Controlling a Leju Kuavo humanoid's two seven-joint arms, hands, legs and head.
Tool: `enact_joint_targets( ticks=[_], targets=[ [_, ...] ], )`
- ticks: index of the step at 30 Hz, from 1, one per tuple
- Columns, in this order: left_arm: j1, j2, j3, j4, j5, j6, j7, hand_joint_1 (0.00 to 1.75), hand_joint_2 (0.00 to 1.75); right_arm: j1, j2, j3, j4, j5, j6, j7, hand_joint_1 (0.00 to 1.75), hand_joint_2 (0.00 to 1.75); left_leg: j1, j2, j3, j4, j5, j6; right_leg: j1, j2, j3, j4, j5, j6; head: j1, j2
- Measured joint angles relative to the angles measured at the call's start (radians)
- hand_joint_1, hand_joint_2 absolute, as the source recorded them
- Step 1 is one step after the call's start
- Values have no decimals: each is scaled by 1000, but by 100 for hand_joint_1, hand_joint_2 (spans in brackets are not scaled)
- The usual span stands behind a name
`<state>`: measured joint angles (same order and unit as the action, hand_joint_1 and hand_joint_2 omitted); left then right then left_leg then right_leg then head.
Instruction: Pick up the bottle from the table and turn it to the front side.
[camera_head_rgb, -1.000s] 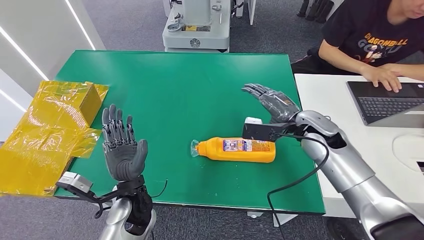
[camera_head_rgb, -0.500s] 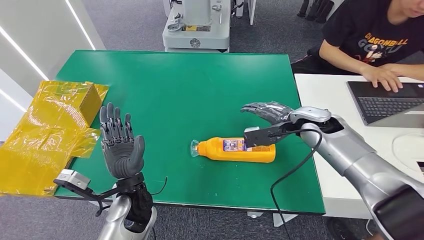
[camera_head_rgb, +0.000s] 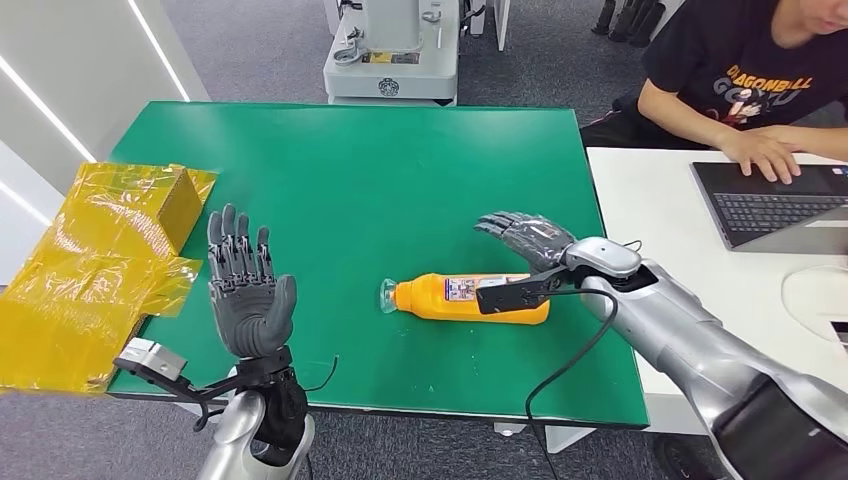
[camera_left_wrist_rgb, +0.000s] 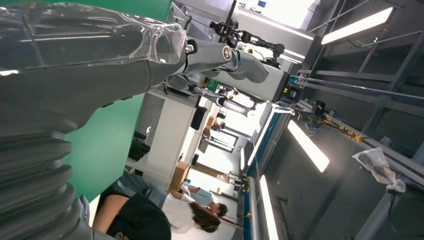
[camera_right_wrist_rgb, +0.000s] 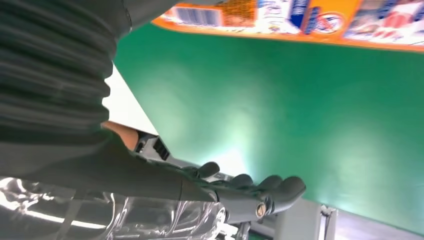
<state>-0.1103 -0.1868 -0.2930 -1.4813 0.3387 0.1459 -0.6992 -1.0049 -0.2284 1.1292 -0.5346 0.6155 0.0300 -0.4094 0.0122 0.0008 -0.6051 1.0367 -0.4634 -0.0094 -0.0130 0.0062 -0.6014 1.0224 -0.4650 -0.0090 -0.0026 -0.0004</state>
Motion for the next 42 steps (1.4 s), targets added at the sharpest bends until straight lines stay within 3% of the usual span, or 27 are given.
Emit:
enact_joint_targets(
  ticks=[24,33,42],
  targets=[
    [-17,-9,7,88,-16,-11,0,0,175,1,34,4,86,-2,1,1,0,175,0,0,11,0,0,1,0,-1,12,-1,0,0,0,0],
    [-11,-8,8,108,-22,-24,0,0,175,82,29,-23,93,-112,79,-86,0,175,0,-4,8,0,2,2,0,-4,11,0,1,1,0,0],
    [-12,-8,8,121,-19,-27,0,0,175,94,21,-48,92,-128,89,-104,0,175,0,-3,7,0,1,2,0,-3,8,-1,0,1,0,0]
  ],
)
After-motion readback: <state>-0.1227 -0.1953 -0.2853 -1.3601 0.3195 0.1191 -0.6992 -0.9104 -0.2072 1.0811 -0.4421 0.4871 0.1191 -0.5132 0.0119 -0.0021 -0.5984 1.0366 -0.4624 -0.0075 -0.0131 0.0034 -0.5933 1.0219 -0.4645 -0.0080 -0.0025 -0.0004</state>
